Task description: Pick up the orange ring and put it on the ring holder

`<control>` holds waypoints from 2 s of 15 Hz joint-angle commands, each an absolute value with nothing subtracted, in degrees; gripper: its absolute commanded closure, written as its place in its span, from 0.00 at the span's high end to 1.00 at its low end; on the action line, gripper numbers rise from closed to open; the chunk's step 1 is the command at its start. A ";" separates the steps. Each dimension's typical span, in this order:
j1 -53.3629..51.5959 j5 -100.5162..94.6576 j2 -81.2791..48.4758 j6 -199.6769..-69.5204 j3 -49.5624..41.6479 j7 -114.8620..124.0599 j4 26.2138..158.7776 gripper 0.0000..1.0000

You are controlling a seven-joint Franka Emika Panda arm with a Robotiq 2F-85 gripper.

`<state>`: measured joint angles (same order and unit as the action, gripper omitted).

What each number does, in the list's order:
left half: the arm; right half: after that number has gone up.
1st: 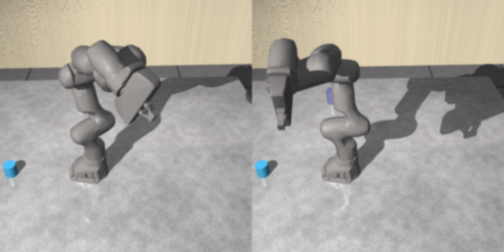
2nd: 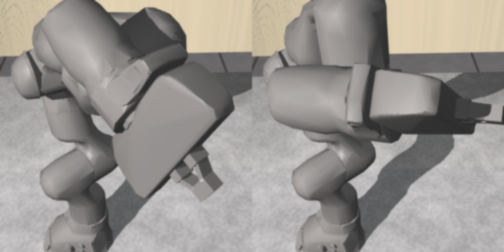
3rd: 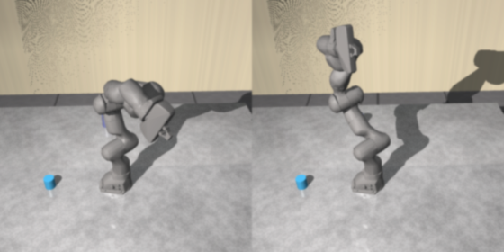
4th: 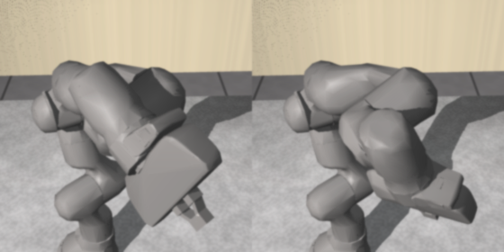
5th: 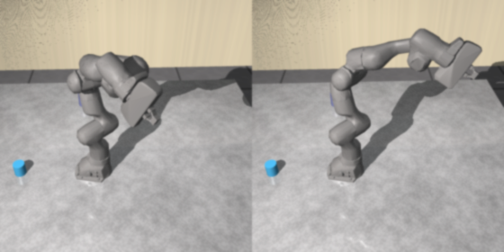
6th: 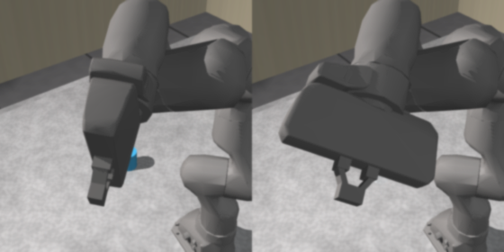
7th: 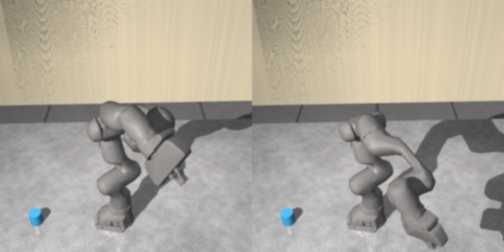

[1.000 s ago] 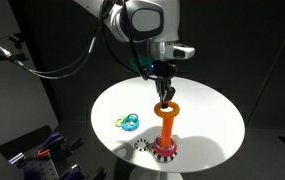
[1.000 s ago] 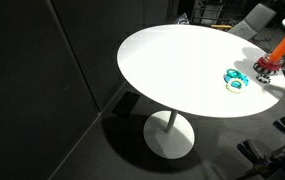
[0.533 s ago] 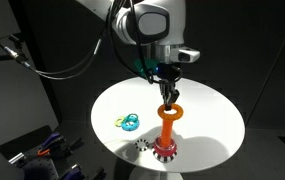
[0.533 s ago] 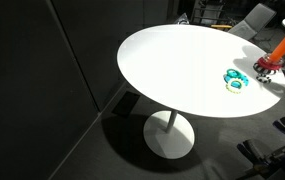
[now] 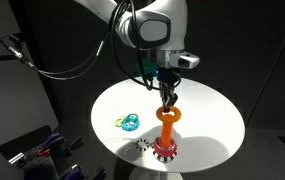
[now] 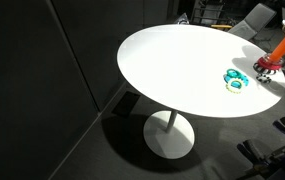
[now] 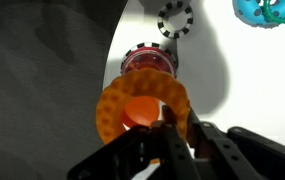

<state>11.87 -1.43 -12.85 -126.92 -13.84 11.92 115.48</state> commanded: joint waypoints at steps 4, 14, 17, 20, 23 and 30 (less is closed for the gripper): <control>12.56 0.28 -13.95 -125.23 -13.54 10.49 113.73 0.06; 12.67 0.93 -13.91 -124.99 -13.52 10.28 113.90 0.79; 12.69 1.17 -13.82 -124.97 -13.52 10.14 114.04 0.99; 12.74 1.48 -13.80 -124.86 -13.51 9.87 114.10 1.00; 12.77 1.57 -13.86 -124.80 -13.53 9.65 114.09 1.00; 13.04 1.68 -14.07 -124.64 -13.79 9.54 113.90 1.00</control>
